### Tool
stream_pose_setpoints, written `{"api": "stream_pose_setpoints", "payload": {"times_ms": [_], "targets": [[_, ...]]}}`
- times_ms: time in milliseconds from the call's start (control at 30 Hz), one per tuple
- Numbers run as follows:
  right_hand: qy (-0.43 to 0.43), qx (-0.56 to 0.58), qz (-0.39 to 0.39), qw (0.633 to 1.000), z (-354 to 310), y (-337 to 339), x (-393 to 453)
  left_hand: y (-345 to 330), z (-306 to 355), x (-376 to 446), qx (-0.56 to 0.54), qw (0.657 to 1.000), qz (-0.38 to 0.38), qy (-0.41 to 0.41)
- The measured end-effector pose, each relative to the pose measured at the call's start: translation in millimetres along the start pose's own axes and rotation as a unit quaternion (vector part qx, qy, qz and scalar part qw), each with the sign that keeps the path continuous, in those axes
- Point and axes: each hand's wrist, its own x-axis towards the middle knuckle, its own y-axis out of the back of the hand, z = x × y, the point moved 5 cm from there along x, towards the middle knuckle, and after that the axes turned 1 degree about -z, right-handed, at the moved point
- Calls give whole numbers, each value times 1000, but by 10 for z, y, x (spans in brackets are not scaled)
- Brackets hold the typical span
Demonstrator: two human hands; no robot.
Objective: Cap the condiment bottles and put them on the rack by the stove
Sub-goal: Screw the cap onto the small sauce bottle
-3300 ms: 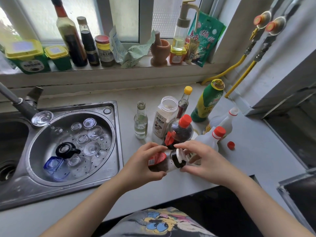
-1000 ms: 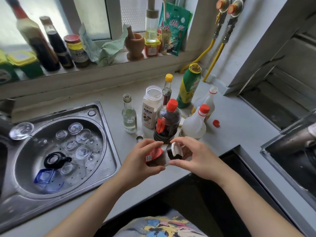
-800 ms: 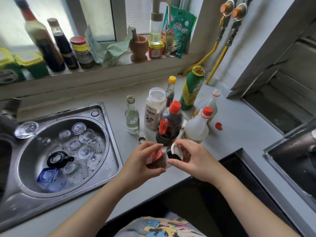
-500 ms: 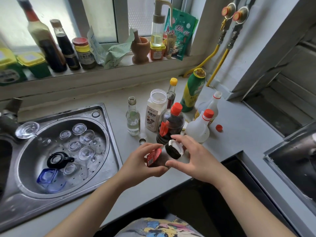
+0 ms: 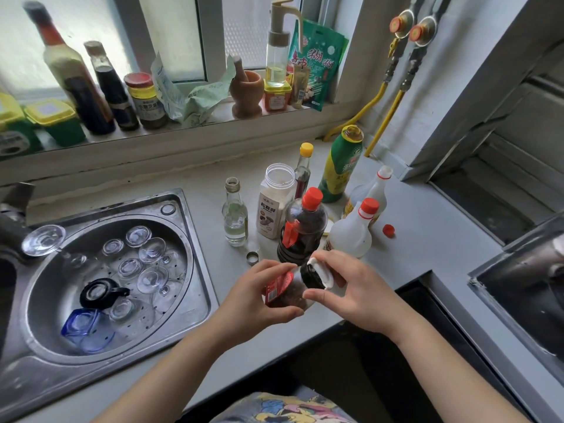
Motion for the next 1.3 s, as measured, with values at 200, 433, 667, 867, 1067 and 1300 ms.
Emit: {"api": "stream_pose_setpoints", "payload": {"times_ms": [200, 433, 667, 867, 1067, 1300], "targets": [[-27, 11, 4, 1000, 98, -89, -72, -96, -42, -25, 19, 1000, 0, 5], [-65, 52, 32, 996, 246, -11, -158, -276, 6, 55, 11, 1000, 10, 0], [-109, 97, 71, 987, 476, 154, -304, -538, 178, 215, 3, 999, 45, -17], [-130, 221, 152, 955, 727, 671, -466, -875, 648, 670, -60, 996, 45, -47], [-127, 273, 174, 938, 1296, 1676, -551, -1374, 1420, 1453, -152, 983, 43, -92], [-79, 250, 194, 945, 1956, 3086, -575, -1953, 2471, 2701, -134, 974, -1, -183]]}}
